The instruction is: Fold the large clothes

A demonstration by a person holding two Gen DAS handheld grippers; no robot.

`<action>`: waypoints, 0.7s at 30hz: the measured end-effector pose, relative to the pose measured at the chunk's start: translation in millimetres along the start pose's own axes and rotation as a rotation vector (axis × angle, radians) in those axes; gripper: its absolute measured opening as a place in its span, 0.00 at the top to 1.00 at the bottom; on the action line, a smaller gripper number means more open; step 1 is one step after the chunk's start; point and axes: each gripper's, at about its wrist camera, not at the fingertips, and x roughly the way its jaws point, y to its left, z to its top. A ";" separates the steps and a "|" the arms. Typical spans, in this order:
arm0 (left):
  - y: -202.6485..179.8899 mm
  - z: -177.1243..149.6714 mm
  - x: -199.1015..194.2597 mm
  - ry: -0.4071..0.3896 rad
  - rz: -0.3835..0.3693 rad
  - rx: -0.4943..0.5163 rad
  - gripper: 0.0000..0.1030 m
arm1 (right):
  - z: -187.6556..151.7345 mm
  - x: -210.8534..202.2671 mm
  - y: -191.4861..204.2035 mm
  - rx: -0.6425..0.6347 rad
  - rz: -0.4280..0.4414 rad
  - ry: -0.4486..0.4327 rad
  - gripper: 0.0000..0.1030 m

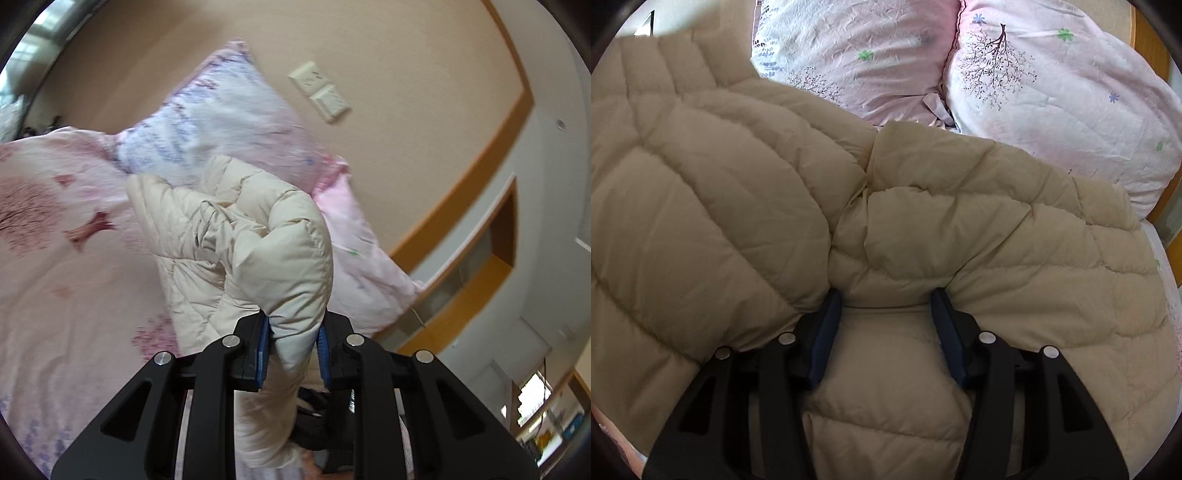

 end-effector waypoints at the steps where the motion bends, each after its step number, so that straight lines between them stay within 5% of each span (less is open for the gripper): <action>1: -4.5 -1.0 2.3 0.005 -0.016 0.010 0.80 | -0.7 0.3 -0.3 0.004 0.006 0.000 0.49; 16: -36.8 -19.5 28.1 0.080 -0.122 0.100 0.80 | -1.4 3.8 -13.8 0.037 0.122 -0.023 0.47; 21: -43.7 -25.0 30.8 0.096 -0.118 0.134 0.80 | -12.6 -32.2 -43.9 0.125 0.220 -0.082 0.47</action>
